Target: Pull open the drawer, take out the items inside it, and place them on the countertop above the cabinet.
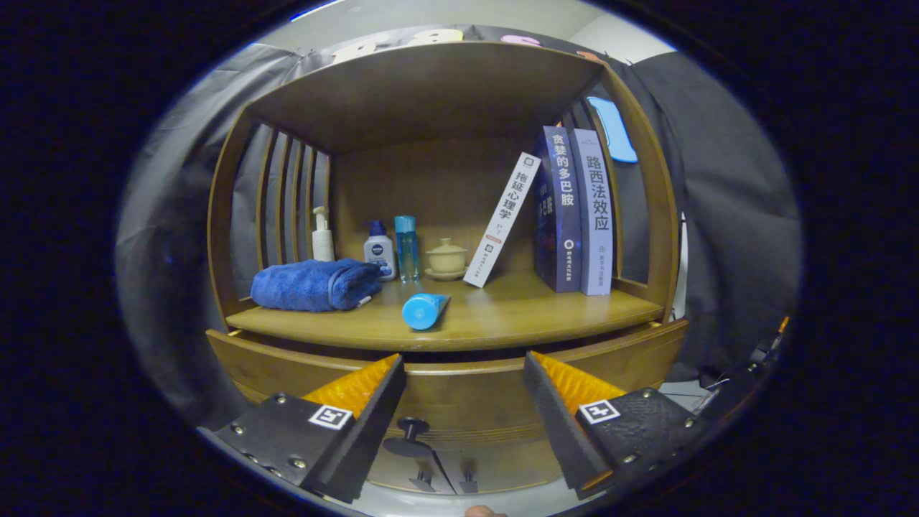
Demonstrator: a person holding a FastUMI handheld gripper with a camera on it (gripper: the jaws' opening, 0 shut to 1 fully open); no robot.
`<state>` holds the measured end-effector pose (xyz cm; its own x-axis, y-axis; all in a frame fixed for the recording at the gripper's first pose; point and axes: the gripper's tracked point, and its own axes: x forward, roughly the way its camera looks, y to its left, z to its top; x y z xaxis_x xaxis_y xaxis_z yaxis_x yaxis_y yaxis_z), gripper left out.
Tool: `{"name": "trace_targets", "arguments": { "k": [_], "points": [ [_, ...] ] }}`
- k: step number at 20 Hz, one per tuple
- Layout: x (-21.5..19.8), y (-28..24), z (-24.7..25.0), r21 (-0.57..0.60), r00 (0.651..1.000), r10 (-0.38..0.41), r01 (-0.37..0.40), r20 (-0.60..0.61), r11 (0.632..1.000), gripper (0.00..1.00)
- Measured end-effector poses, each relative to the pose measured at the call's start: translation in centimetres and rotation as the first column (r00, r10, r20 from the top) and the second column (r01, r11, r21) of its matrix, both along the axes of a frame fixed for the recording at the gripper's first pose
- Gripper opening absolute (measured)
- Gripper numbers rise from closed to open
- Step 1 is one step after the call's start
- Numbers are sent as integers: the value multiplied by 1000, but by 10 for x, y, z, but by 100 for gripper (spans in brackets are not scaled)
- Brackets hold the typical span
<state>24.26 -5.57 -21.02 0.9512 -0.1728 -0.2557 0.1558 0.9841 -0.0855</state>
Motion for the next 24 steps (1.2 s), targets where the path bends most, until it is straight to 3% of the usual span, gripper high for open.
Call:
{"name": "trace_targets", "arguments": {
  "k": [7, 9, 13, 18, 24],
  "points": [
    [13, 5, 12, -200, 1000, 25, -27, -13, 979, 99],
    [9, -4, 20, -255, 1000, -22, 21, -2, 967, 98],
    [-8, 8, 53, -168, 997, -43, 53, 63, 984, 98],
    [-41, 24, 56, -121, 998, 17, -10, 62, 993, 98],
    [-52, 33, 50, -30, 998, 23, -21, 67, 999, 98]
  ]
}}
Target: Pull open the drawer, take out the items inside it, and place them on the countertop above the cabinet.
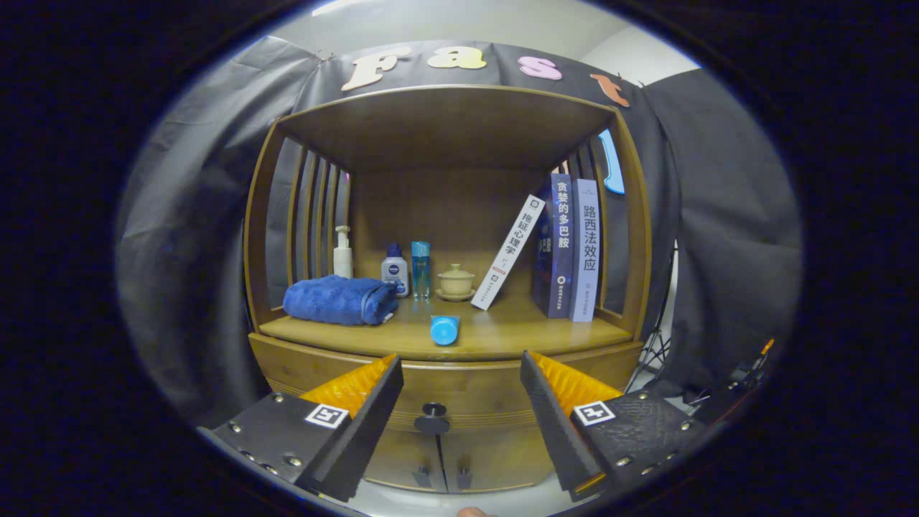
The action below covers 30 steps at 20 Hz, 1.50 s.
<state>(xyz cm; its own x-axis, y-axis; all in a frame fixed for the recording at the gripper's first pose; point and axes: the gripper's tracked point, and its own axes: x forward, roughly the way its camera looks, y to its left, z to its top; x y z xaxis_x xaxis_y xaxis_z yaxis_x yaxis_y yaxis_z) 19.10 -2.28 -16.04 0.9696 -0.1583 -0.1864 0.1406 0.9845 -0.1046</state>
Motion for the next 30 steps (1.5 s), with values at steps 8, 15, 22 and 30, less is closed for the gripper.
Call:
{"name": "trace_targets", "arguments": {
  "k": [8, 15, 22, 30],
  "points": [
    [-28, 10, -48, -16, 997, 46, -47, -65, 999, 98],
    [-8, 13, -77, 18, 991, 82, -80, -111, 997, 98],
    [-45, -27, 39, -10, 982, 147, -147, 122, 989, 98],
    [-126, -238, 90, -106, 975, 87, -66, 204, 992, 97]
  ]
}}
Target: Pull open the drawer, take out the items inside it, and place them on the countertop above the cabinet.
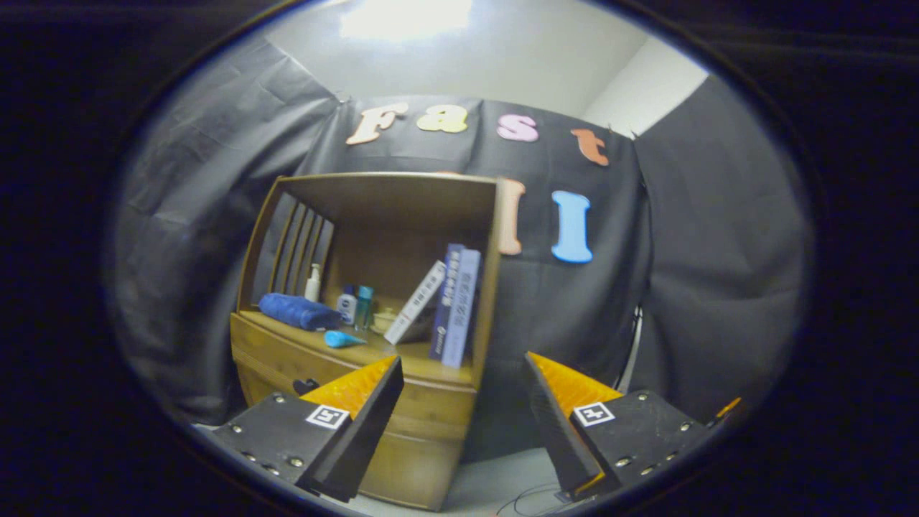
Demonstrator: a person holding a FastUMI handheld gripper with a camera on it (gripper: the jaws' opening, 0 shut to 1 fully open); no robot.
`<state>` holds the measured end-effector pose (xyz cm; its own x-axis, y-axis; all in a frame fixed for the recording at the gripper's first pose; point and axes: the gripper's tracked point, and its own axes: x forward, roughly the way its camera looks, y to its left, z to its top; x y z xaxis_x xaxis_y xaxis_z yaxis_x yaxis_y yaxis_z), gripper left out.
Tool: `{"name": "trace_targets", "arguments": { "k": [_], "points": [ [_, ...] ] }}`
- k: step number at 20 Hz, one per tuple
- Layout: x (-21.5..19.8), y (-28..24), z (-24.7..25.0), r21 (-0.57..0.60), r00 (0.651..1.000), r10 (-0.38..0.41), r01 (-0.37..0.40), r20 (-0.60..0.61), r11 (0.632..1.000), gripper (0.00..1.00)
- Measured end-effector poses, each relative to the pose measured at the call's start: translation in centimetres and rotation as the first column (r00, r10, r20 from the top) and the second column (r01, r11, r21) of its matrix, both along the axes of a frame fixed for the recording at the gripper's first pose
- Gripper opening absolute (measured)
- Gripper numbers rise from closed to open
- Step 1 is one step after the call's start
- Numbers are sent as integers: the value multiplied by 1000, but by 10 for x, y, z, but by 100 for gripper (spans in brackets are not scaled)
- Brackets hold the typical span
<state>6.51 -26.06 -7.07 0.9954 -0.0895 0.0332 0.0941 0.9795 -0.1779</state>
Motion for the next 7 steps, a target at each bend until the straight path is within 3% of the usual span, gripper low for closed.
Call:
{"name": "trace_targets", "arguments": {
  "k": [2, 4, 7],
  "points": [
    [-13, -18, -10, 79, 1000, -23, 24, -14, 997, 98],
    [-21, -27, -20, 64, 999, -30, 32, -30, 997, 98],
    [-22, -2, -30, 91, 994, 88, -83, -58, 992, 98]
  ]
}}
